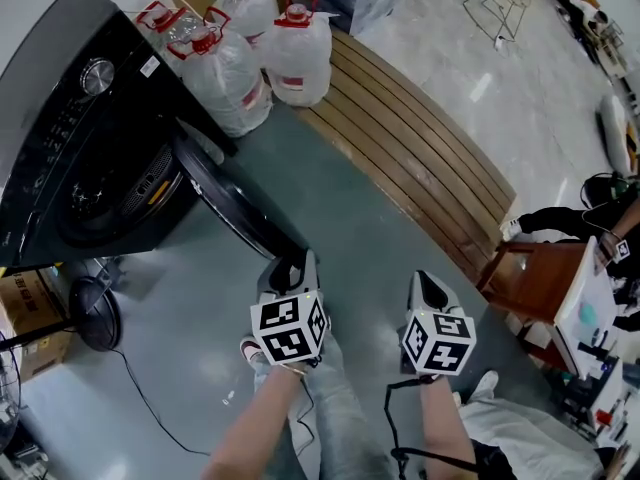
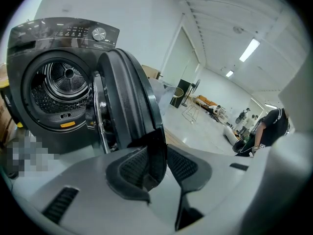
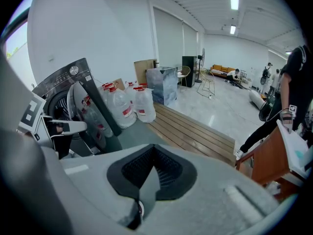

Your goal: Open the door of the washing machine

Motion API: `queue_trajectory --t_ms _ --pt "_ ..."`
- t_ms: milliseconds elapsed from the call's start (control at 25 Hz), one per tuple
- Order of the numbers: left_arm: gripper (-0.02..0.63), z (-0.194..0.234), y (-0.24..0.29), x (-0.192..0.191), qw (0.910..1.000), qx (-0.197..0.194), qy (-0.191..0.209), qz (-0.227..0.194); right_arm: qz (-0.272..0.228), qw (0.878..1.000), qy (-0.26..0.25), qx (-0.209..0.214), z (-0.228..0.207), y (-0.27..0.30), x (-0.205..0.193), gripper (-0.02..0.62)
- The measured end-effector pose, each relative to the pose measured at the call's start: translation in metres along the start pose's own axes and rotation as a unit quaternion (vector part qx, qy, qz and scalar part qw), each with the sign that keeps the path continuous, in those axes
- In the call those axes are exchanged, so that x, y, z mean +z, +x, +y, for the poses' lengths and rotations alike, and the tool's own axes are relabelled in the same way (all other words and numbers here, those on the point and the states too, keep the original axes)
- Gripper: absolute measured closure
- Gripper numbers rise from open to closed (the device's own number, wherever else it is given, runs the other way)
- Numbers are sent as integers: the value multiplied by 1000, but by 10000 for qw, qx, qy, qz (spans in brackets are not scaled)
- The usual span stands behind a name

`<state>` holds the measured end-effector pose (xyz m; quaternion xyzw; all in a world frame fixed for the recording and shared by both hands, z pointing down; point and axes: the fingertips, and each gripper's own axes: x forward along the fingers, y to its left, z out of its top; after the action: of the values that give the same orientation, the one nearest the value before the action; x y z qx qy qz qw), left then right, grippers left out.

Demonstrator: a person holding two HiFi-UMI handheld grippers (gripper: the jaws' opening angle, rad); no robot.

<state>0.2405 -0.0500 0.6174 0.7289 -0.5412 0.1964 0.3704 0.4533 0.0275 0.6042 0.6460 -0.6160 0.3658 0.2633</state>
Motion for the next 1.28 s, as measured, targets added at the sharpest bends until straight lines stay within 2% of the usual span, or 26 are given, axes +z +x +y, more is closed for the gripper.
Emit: queue_trajectory --t_ms 440,800,1040,1280 --pt "485 -1 -1 -1 10000 -2 24 27 -58 10000 1 48 2 0 4 591" --pt "472 -7 -6 -4 9989 -412 223 88 -102 9998 -31 172 15 -2 5 591" --pt "472 -4 -38 -2 9986 -394 316 143 -58 9986 -233 479 51 -13 15 591" --pt "505 34 -104 33 9998 22 91 -165 -158 9935 -653 915 106 -38 48 591"
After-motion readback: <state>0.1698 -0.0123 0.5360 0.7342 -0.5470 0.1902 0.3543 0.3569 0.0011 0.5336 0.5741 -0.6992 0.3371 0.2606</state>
